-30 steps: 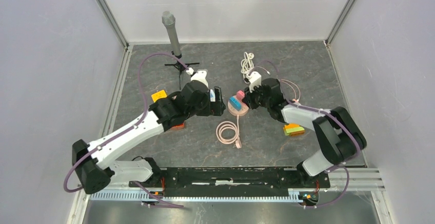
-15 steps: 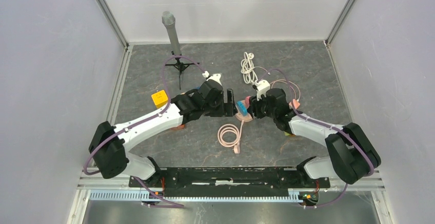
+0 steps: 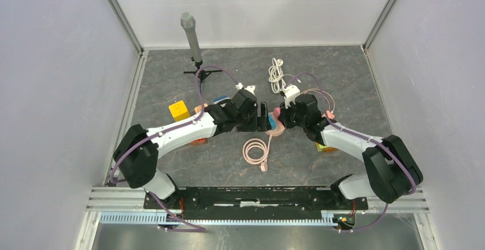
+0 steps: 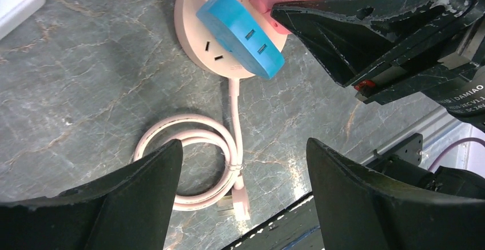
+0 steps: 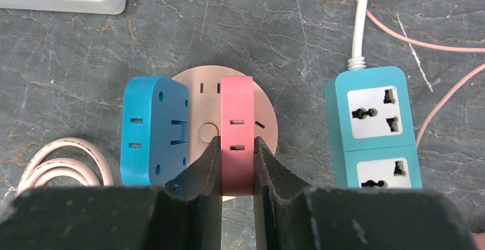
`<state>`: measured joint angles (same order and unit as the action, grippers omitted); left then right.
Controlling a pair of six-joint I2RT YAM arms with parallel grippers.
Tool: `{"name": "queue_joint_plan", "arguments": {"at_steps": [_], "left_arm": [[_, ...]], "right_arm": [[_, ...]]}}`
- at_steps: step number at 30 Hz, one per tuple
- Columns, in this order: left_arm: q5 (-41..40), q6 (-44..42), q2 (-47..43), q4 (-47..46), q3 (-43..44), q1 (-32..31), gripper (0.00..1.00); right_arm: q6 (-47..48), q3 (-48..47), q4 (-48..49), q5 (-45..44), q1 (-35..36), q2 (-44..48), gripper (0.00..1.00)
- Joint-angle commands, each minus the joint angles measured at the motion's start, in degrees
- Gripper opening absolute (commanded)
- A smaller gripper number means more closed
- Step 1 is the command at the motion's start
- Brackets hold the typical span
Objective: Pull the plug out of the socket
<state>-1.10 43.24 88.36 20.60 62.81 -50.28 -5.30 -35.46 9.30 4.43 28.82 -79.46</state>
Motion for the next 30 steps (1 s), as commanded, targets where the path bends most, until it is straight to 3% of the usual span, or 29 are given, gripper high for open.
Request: {"name": "queue_joint_plan", "arguments": {"at_steps": [1,6,12,23,30], "left_arm": [[2.8,0.0,1.03,-3.29,2.3,0.08,0.85],[1.33,-0.02,2.05,-3.82,1.08,0.04,0.79],[-0.94,-1.3,3.64,-7.85,-1.74,-0.08,0.66],[-2.12,-0.63,5.92,-13.47,-5.46,-0.08,0.54],[-4.37,-1.77,12.06,-14.49,-2.66,-0.08,0.5]], "right_arm": [[-2.47,-0.92,0.28,1.94,-0.03,3.3,0.0],[-7.09,-0.56,1.96,4.52,-0.93,3.96,0.0],[-12.71,6.51,8.8,7.04,-3.29,5.64,0.0],[-18.54,7.93,8.64,8.92,-5.08,2.8,0.0],[-14.03,8.22,11.2,10.45,-5.07,4.01,0.0]]}}
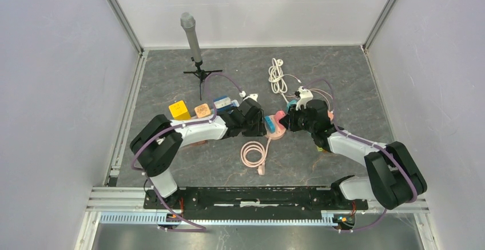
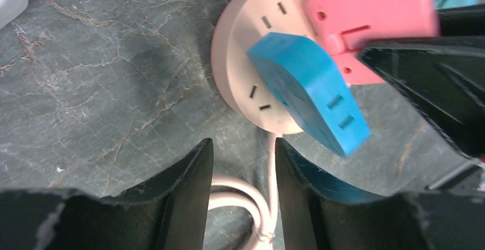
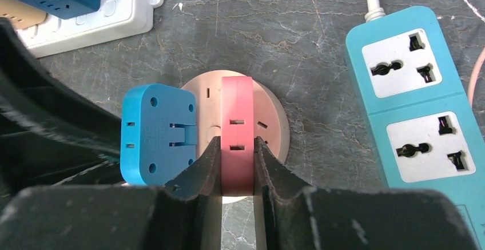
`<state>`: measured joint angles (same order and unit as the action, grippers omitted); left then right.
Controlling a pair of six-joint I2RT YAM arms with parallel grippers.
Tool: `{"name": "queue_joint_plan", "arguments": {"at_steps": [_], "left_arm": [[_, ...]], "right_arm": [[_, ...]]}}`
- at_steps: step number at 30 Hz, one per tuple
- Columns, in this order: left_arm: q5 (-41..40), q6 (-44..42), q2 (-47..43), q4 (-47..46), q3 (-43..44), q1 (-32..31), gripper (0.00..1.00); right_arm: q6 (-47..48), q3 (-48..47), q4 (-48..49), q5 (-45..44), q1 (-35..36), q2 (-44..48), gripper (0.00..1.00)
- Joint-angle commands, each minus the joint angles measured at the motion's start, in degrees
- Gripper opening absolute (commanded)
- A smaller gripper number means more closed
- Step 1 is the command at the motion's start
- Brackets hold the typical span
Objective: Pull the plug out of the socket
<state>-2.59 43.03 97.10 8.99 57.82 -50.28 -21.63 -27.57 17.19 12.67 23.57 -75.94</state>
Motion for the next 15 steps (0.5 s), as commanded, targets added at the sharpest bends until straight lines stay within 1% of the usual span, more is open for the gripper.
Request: {"name": "queue_joint_plan", "arguments": {"at_steps": [1,3,8,13,15], "left_arm": [[-3.33,-1.63,4.29,-3.27,2.51,-0.08,0.5],[-3.83,-1.59,5.79,-4.51,2.56,-0.12,0.47],[-5.26,-0.43,6.58,-6.65,1.07,-0.07,0.46],[-6.1,1.15,2.69,-8.73,-3.29,-0.15,0.46],[-6.72,1.34,1.1,-11.69,-4.49,-0.09,0.47]], "right_arm": [[3.59,0.24,3.37,1.71,0.44,0.62,0.0],[5.53,-0.01,3.31,0.1,1.54,0.86,0.0],[6.36,-0.93,2.61,-2.84,4.25,0.94,0.0],[5.53,-1.64,0.89,-4.85,4.46,1.21,0.0],[5.01,-2.3,-0.23,-5.51,4.42,1.14,0.0]]}}
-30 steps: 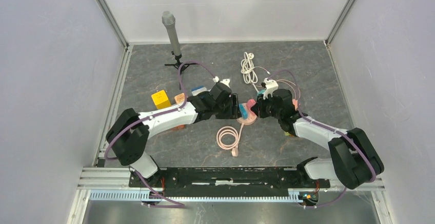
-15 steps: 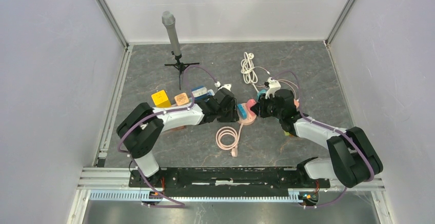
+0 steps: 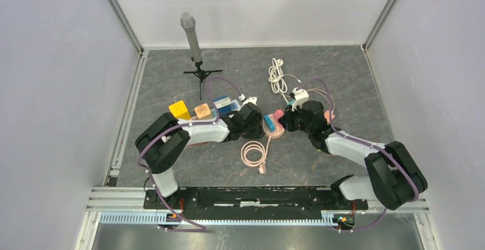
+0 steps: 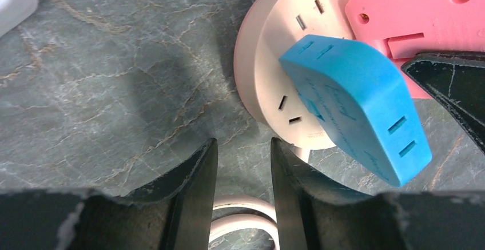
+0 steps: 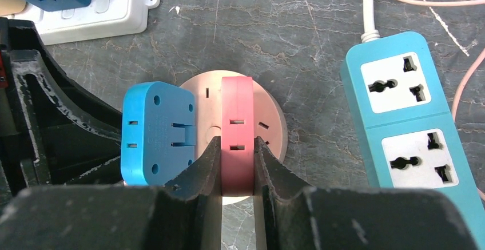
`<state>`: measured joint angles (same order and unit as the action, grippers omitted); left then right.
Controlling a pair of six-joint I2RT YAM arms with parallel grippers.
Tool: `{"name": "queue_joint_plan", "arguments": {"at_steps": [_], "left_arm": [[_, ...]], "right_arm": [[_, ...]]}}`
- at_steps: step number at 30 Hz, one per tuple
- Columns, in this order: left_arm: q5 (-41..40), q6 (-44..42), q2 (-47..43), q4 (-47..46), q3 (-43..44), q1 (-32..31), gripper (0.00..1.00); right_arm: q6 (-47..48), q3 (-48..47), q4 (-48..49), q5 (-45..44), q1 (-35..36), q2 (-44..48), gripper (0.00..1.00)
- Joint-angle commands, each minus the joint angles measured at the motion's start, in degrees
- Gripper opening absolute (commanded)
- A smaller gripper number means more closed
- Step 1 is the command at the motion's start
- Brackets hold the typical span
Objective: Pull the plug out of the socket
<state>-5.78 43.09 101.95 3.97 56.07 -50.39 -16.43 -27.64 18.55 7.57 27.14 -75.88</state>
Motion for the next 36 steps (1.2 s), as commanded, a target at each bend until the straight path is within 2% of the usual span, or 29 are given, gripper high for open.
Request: {"name": "queue_joint_plan", "arguments": {"at_steps": [1,10,18,20,22,28,31,36], "left_arm": [[-3.8,1.29,-4.34,-7.13,-2.94,-0.01,0.47],[-5.21,1.65,-4.69,-9.35,-1.8,0.04,0.49],[-4.72,4.49,0.54,-4.39,0.13,-0.01,0.48],[-6.36,6.35,1.14,0.63,-0.48,-0.05,0.46],[-6.61,7.99,1.32,0.45,-3.47,-0.01,0.45],[-6.6,8.56,2.11,-0.1,-6.81,-0.22,0.42],[-7.44,7.78,2.36,0.11,-6.7,-0.23,0.42],[-7.1,7.1,3.53,1.43,-5.42,-0.22,0.41]], "right_arm": [[-0.47,-2.44,-2.07,-0.54,0.89,1.0,0.0],[-2.42,-2.87,-4.99,-2.05,0.86,1.9,0.0],[-3.11,-1.82,-2.68,2.44,0.82,1.82,0.0],[-1.22,-2.01,-0.9,8.6,0.81,2.57,0.0],[-1.05,1.21,6.44,13.78,0.9,4.81,0.0],[-5.41,4.35,12.54,12.4,0.81,6.82,0.0],[-10.91,5.32,13.79,9.8,-0.05,6.17,0.0],[-19.37,8.17,21.48,13.66,-1.33,1.21,0.0]]}}
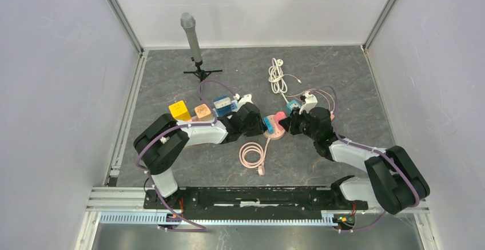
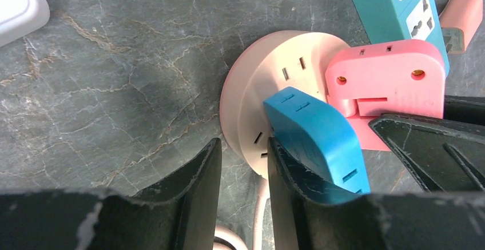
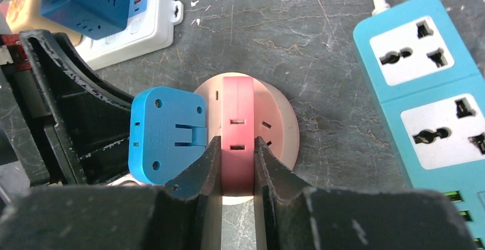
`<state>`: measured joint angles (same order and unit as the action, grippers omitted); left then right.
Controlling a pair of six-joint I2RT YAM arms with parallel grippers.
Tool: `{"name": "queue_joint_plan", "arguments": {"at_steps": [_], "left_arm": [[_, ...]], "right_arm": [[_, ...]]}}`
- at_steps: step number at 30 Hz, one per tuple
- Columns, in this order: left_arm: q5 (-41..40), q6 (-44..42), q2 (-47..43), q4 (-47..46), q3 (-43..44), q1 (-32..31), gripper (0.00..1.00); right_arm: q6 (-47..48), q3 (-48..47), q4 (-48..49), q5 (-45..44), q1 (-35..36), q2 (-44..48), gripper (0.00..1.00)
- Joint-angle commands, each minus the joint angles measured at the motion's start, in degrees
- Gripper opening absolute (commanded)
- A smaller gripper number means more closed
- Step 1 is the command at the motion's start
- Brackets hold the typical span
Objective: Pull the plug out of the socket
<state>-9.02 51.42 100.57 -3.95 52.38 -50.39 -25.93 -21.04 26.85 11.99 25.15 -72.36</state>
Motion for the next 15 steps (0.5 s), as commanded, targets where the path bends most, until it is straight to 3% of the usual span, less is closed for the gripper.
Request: {"name": "queue_joint_plan", "arguments": {"at_steps": [1,3,5,8,15], "left_arm": [[-3.83,-1.31,5.04,9.48,-1.62,-0.31,0.41],[-3.89,-1.32,5.15,9.65,-1.53,-0.3,0.41],[-3.74,-1.32,5.48,9.82,-1.5,-0.3,0.4],[-3.11,-1.38,5.77,9.92,-1.57,-0.3,0.4],[-3.22,-1.58,6.43,10.01,-1.83,-0.28,0.4]], "right_arm": [[-10.31,2.12,15.46,10.29,0.92,-3.04,0.0],[-6.63,2.06,15.74,10.21,2.22,-3.58,0.0],[1.16,0.43,9.97,5.25,3.72,-3.36,0.0],[5.48,-0.86,5.39,0.92,3.38,-2.68,0.0],[-8.8,-4.07,8.59,16.34,-1.34,-8.01,0.0]]}}
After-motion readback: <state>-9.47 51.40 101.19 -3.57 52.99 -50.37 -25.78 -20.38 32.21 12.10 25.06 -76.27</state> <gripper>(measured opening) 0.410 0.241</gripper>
